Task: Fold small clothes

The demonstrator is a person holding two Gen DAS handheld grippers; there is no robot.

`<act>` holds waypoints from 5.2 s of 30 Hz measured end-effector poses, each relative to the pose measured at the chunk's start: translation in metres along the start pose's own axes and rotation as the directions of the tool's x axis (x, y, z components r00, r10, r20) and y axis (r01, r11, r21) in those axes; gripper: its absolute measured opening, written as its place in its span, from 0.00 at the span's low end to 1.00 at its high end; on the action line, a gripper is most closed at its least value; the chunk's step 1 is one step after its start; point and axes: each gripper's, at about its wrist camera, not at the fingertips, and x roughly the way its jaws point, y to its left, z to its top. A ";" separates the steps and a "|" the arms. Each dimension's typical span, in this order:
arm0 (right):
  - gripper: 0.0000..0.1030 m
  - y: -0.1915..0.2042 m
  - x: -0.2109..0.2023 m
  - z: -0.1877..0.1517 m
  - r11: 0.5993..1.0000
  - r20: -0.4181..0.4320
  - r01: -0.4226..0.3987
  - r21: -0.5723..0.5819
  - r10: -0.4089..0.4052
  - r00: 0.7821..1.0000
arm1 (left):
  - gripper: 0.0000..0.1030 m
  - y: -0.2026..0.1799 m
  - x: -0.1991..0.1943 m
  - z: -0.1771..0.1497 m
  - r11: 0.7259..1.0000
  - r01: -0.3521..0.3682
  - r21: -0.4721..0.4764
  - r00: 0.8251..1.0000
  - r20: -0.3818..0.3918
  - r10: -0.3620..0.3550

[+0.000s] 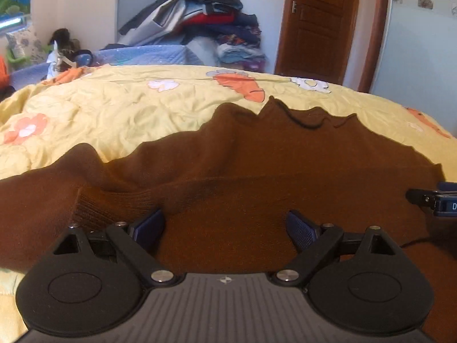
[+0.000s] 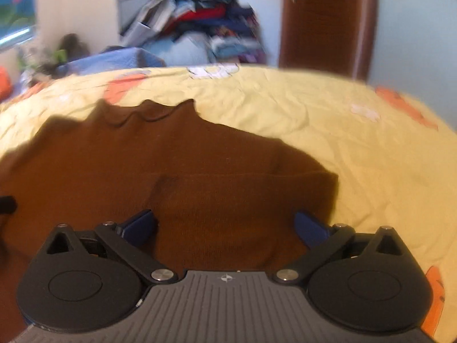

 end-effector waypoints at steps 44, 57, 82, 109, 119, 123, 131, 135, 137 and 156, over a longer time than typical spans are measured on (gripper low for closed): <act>1.00 -0.002 -0.004 0.001 0.999 0.030 -0.008 0.052 0.006 1.000 | 0.07 0.058 -0.077 0.045 0.920 0.322 -0.224 0.932 0.248 -0.266; 1.00 -0.012 -0.009 0.000 0.992 0.054 -0.057 0.112 0.051 0.997 | 0.55 -0.017 -0.054 -0.054 0.933 0.357 -0.047 0.932 0.076 -0.353; 0.19 0.118 0.003 0.047 0.975 -0.318 -0.195 -0.105 0.153 0.936 | 0.74 -0.015 -0.055 -0.054 0.930 0.363 -0.060 0.930 0.083 -0.358; 0.13 0.016 -0.054 -0.023 0.834 -0.266 -0.374 0.407 0.499 0.825 | 0.76 -0.005 -0.069 -0.051 0.923 0.365 -0.122 0.923 0.173 -0.343; 0.11 -0.040 -0.104 0.107 0.849 -0.019 -0.455 0.270 0.477 0.879 | 0.86 0.097 -0.116 -0.003 0.923 0.271 -0.274 0.896 0.422 -0.138; 0.12 -0.085 -0.054 0.094 0.912 -0.157 -0.256 0.321 0.317 0.935 | 0.86 0.130 -0.068 0.010 0.860 0.299 -0.413 0.942 0.270 -0.198; 0.12 -0.076 -0.019 0.059 0.913 -0.228 -0.219 0.344 0.307 0.924 | 0.79 0.112 0.018 0.032 0.845 0.275 -0.460 0.951 0.003 -0.308; 0.12 -0.088 -0.020 0.068 0.910 -0.197 -0.216 0.355 0.298 0.934 | 0.15 0.090 0.037 0.038 0.907 0.177 -0.382 0.970 -0.086 -0.226; 0.12 -0.099 -0.026 0.071 0.901 -0.161 -0.226 0.369 0.301 0.940 | 0.14 0.080 0.021 0.046 0.944 0.137 -0.301 0.987 -0.038 -0.155; 0.49 -0.015 -0.003 0.047 0.984 -0.129 -0.156 0.080 0.166 0.978 | 0.79 -0.005 0.031 0.040 0.996 0.034 0.085 0.999 -0.009 -0.033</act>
